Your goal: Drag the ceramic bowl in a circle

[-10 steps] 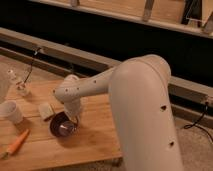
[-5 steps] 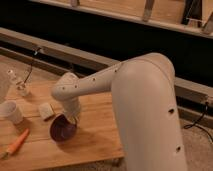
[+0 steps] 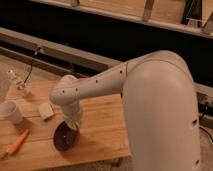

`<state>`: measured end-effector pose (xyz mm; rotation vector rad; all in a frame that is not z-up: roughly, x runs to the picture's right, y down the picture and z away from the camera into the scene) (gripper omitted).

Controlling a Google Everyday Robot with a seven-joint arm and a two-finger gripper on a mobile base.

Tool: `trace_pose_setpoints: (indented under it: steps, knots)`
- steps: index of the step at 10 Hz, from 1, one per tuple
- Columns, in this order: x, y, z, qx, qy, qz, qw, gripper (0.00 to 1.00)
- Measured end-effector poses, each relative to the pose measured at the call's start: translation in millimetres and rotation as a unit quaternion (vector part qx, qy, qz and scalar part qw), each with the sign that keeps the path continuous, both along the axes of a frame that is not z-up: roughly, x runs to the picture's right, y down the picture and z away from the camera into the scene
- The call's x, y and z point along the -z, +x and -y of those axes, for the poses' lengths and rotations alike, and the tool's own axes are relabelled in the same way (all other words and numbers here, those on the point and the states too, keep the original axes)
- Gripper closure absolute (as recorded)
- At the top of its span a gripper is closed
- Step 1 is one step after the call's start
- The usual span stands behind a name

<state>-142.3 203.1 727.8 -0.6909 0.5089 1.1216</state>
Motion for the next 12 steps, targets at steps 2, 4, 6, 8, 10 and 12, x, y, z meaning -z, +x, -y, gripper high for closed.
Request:
trace_pose_setpoints:
  steps: [2,4,6,8,10,12]
  knots:
    - [0.0,13.7,-13.2,0.007,-0.01,-0.01,0.9999,1.0]
    - [-0.7,31.5,-19.8,0.007,-0.015,-0.026,0.9995,1.0]
    - [0.6,64.2,-18.3,0.0,-0.015,-0.056,0.9983,1.0]
    - [3.3,102.0,-11.2,-0.005,-0.012,-0.093,0.9956,1.0]
    - [0.5,141.2,-1.1,-0.017,-0.01,-0.132,0.991,1.0]
    - [-16.5,173.0,18.1,-0.031,-0.002,-0.165,0.9858,1.0]
